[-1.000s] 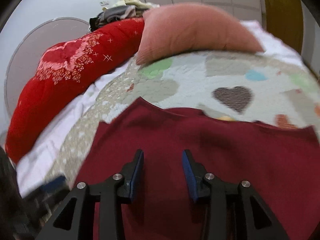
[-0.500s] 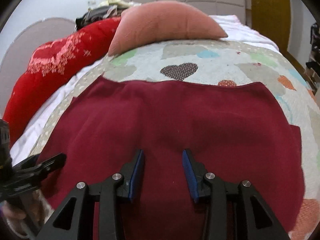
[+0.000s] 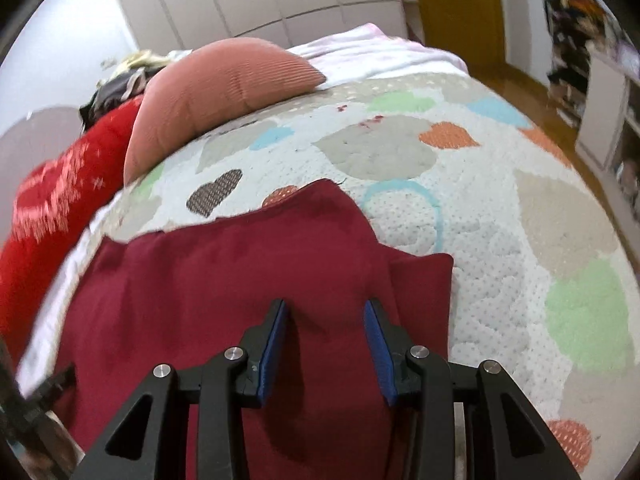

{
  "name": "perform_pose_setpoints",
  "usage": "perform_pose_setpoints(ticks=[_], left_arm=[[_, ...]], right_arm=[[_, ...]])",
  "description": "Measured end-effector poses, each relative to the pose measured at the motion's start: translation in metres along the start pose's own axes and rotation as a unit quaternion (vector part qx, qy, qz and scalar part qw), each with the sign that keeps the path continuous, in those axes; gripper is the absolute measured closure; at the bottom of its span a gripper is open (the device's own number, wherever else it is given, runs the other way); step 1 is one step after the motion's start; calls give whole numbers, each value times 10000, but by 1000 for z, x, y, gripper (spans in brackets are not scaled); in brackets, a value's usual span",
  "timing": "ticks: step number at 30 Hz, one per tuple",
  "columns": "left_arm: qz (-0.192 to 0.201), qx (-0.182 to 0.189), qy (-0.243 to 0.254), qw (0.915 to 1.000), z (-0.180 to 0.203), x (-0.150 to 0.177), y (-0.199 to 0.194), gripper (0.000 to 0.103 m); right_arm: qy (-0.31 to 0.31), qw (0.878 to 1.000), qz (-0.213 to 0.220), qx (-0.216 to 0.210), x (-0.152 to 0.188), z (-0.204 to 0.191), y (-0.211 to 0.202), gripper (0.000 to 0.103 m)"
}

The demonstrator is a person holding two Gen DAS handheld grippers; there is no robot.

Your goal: Fold small clothes

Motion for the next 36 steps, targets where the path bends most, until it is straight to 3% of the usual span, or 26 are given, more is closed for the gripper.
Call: perform_pose_setpoints(ticks=[5,8,12,17,22,25,28,31,34,36], left_arm=[[2,1,-5,10000,0,0,0,12],[1,-2,-6,10000,0,0,-1,12],[-4,-25,1,10000,-1,0,-3,12],[-31,-19,-8,10000,-1,2,-6,12],[-52,-29,-19,10000,-1,3,-9,12],[-55,-18,-49,10000,-2,5,-13,12],[-15,25,-178,9998,-9,4,-21,12],[19,178,-450,9988,-19,4,-32,12],[56,174,-645,9978,-28,1,-36,12],[15,158,-762,9970,-33,2,-35,12]], right_arm=[[-257,9994,225,83,-9,-20,-19,63],[-355,9986,-302,251,5,-21,9,59],[-748,9947,-318,629,8,-38,1,59],[-987,9947,-292,-44,14,-97,-10,59],[-1382,9878,-516,-498,29,-161,6,59],[-1548,9845,-557,-603,33,-189,19,58],[-1683,9819,-710,-492,35,-203,40,41],[-1819,9795,-804,-305,27,-214,36,40],[-1839,9796,-393,-709,9,-242,9,40],[-1909,9765,-439,-901,4,-262,9,40]])
Point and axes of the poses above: each gripper's, at about its wrist camera, not at the fingertips, and y roughly the way its jaws point, z to its right, x to its underside, the point moved 10 cm from there along y, roughly the way its jaws point, and after that the axes turned 3 degrees about -y, right-handed, at the moved point
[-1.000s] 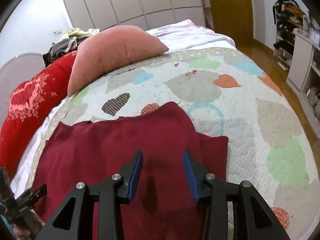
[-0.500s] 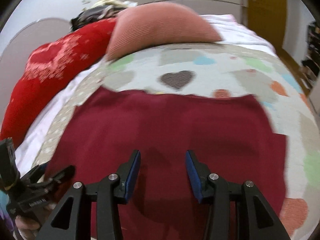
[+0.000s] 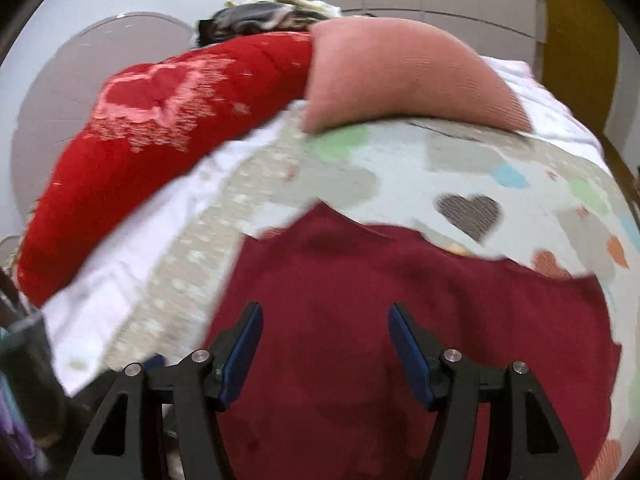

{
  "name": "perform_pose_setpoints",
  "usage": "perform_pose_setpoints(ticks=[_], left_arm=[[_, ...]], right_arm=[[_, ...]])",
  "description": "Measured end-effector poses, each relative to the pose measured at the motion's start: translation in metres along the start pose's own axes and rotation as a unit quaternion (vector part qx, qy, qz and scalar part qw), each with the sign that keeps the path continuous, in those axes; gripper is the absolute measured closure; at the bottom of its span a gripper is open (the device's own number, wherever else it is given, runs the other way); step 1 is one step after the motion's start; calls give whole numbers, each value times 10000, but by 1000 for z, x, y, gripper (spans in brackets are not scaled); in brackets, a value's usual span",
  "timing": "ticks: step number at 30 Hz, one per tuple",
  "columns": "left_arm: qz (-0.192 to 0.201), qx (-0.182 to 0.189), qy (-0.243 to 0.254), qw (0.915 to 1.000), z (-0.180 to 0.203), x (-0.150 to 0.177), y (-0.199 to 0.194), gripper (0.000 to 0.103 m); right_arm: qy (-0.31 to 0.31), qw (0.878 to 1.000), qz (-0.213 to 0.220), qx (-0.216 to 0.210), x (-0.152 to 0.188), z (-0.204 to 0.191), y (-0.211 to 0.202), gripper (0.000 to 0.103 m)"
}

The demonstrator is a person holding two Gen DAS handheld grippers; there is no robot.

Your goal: Fold small clothes

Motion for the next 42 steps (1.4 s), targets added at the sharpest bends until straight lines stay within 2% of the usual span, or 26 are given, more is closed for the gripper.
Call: perform_pose_setpoints(ticks=[2,4,7,9,11,13,14,15,16,18,20,22,23,24,25,26,27,29,32,37,39,42], left_arm=[[-39,23,-31,10000,-1,1,1,12],[-43,-22,63,10000,1,3,0,12],[-66,-40,54,10000,-1,5,1,12],[-94,-18,-8,10000,-2,4,4,12],[-78,-19,0,10000,-2,2,4,12],[-52,-49,26,10000,-2,2,5,12],[-37,-71,50,10000,-2,2,6,12],[-21,-93,72,9999,-1,3,5,12],[-7,-111,85,9999,0,2,5,12],[37,-124,80,9999,1,2,6,9],[105,-164,127,9997,4,2,7,9],[180,-121,182,9996,8,2,6,9],[200,16,171,9997,12,1,5,12],[172,215,141,9995,18,1,5,33],[32,533,66,9986,26,3,5,46],[-100,687,30,9976,31,5,6,61],[-142,702,61,9974,37,7,5,64],[30,586,306,9978,53,8,-5,73],[113,825,665,9943,91,13,-25,78],[188,1245,1470,9811,181,28,-49,78],[38,1483,1731,9737,221,40,-45,78],[-176,1551,2043,9664,265,58,-21,78]], right_arm=[[-61,9993,-258,-269,-7,-21,19,40],[-54,9983,-476,-321,-10,-32,39,40],[36,9961,-848,-245,-11,-43,77,37],[-106,9934,-1139,-104,-7,-50,99,23],[-455,9929,-1085,147,-12,-58,110,17],[-741,9909,-1092,270,-13,-64,116,17],[-861,9901,-1056,349,-14,-63,118,25],[-862,9908,-948,444,-14,-59,118,43],[-801,9915,-859,557,-14,-51,116,46],[-561,9957,-705,232,-15,-45,104,59],[-208,9981,-538,-196,-17,-40,87,79],[115,9979,-334,-535,-20,-34,67,83],[210,9973,-201,-676,-22,-30,56,85],[249,9969,-138,-728,-21,-31,51,85],[290,9966,-54,-768,-20,-28,44,86],[314,9963,31,-795,-21,-26,38,86],[332,9960,92,-822,-21,-25,34,87],[378,9949,226,-905,-21,-21,22,87],[391,9939,441,-930,-27,-6,-6,88],[482,9909,973,-798,-27,48,-77,88],[570,9895,1173,-622,-24,76,-101,88],[780,9882,1301,-224,-7,127,-129,88]])
Point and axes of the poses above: each gripper's, at about its wrist camera, not at the fingertips, and y roughly the way its jaws point, z to its right, x to its underside, the point moved 10 cm from there along y, roughly the way its jaws point, and after that the axes turned 3 degrees about -y, right-handed, at the moved point
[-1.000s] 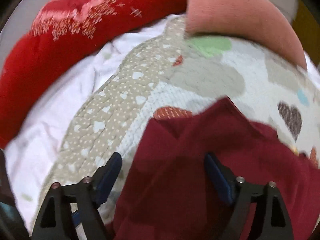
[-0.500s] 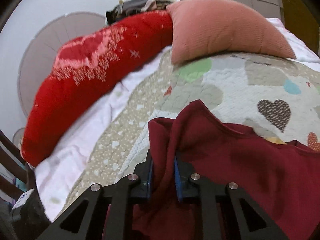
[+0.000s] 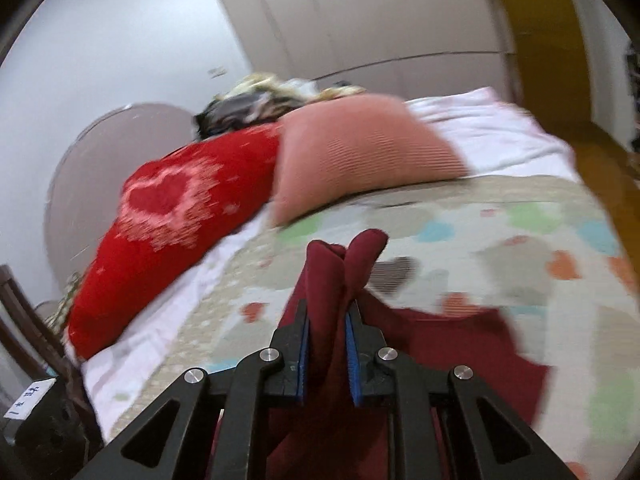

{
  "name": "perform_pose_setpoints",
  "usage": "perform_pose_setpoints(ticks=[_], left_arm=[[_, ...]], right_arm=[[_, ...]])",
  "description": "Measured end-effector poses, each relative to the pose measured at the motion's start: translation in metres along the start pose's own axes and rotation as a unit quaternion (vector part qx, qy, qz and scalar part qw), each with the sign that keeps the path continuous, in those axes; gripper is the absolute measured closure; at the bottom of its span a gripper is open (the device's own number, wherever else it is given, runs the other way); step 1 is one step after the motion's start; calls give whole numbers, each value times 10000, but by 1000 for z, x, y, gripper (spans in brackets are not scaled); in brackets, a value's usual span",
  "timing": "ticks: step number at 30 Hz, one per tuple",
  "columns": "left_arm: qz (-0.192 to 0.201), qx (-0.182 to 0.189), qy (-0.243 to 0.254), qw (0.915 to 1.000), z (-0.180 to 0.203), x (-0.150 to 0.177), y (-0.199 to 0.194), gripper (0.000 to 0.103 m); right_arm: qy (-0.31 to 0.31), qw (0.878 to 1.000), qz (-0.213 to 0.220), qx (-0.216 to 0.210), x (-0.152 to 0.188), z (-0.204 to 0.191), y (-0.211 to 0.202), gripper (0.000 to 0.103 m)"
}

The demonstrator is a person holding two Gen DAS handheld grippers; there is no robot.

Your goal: Fold small clothes

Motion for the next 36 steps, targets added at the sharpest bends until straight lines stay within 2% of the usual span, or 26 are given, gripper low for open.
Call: perform_pose_setpoints(ticks=[3,7,8,10,11,12,13,14,15,17,20,24,26,27,30,32,34,36], left_arm=[[-397,71,-53,9992,18,14,45,78],[-839,-147,-93,9963,20,32,92,78],[-845,-165,-114,9962,20,32,95,76],[-853,-87,12,9963,28,28,87,60],[-898,28,66,9959,31,28,82,45],[-935,101,118,9955,35,28,73,38],[-899,52,171,9958,35,26,61,38],[-813,3,218,9964,33,24,51,38],[-668,-27,296,9973,30,22,38,38],[-440,-184,396,9981,19,19,17,38],[-191,-647,395,9969,-15,12,9,38],[-343,-1098,4,9934,-56,19,21,38],[-422,-1148,-159,9924,-68,28,23,38],[-487,-1183,-200,9916,-69,31,25,38],[-509,-1099,-155,9925,-57,41,22,38],[-443,-1111,-81,9928,-55,39,23,38],[-478,-1119,-109,9925,-52,41,31,38],[-581,-1158,-81,9915,-51,45,42,38]], right_arm=[[293,9986,-94,436,16,52,-8,88],[802,9898,-440,1095,53,120,13,88],[966,9870,-473,1191,61,134,17,88],[1358,9804,-606,1294,73,158,20,88],[1640,9789,-552,1088,76,163,13,87],[1826,9783,-456,867,76,165,3,80],[1967,9777,-347,641,73,163,-8,74],[2035,9775,-254,489,72,159,-21,56],[2040,9778,-199,434,72,156,-30,49],[1941,9807,-141,192,73,142,-47,48],[1752,9835,-428,-152,86,107,-49,48],[1550,9852,-687,-246,103,84,-34,48],[1448,9856,-867,-74,111,85,-15,51],[1420,9844,-1025,138,120,89,-3,68],[1148,9884,-939,316,121,89,1,85],[691,9936,-722,517,111,86,-13,89],[494,9947,-578,688,101,87,-18,89],[423,9927,-700,884,101,94,-8,89]])
Point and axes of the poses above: each gripper's, at about its wrist camera, not at the fingertips, and y roughly the way its jaws point, z to its right, x to its underside, the point moved 10 cm from there along y, roughly the way its jaws point, and after that the axes turned 3 degrees about -y, right-handed, at the moved point
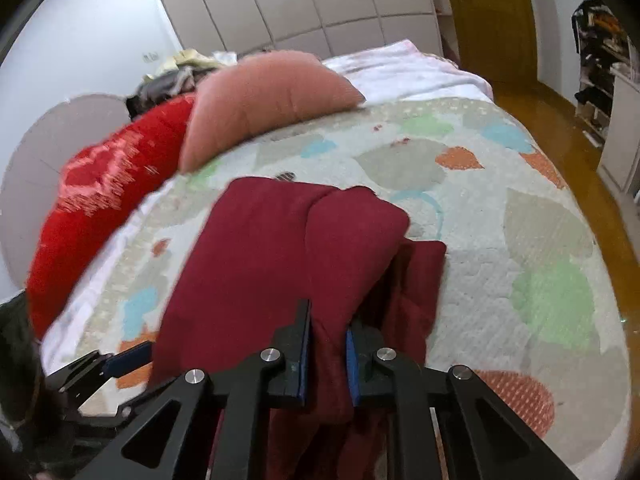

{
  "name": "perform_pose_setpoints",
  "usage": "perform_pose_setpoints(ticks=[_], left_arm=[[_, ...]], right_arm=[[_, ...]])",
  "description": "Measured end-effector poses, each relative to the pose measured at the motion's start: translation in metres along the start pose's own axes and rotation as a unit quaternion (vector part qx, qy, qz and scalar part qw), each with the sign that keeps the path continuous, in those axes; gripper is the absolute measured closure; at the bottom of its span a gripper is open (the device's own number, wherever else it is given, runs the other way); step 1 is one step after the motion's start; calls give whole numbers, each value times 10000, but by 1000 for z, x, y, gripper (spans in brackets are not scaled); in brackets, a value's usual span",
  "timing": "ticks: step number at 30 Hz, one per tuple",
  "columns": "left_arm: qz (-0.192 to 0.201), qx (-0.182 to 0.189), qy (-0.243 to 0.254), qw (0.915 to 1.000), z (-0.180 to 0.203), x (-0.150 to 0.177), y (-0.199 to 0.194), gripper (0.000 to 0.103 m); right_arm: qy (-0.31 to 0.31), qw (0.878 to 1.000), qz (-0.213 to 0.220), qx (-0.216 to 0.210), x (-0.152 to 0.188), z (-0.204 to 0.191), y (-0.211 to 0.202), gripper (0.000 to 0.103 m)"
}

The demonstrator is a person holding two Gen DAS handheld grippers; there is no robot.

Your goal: Fold small clothes

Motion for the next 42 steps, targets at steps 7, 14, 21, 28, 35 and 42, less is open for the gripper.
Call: perform_pose_setpoints(ticks=[7,14,21,28,35,42], left_arm=[[45,-270,174,9995,0,2,-7,38],[118,-493,170,9986,1,8,-12,38],[197,-673,233,9973,2,12,-21,38],[274,-711,160,9970,-1,7,-27,38],[266,-564,-64,9980,-9,-5,-23,38],[231,-588,-51,9980,-11,-7,-18,38]], right_arm=[[184,9995,-223,128,17,9,-5,79],[21,9980,306,-553,22,-23,-54,78],[-146,9993,-200,295,53,-10,-6,78],[67,10000,-8,-33,45,-17,-37,77],[425,9988,230,-52,32,-9,-41,55],[382,9991,165,52,17,-9,-16,55]])
Point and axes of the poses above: each gripper's, at about its wrist camera, not at the fingertips, and y roughly the way its jaws point, z to its right, x to its underside, the point moved 10 cm from there along y, roughly the way its jaws point, and after that the axes turned 3 degrees about -y, right-handed, at the moved point
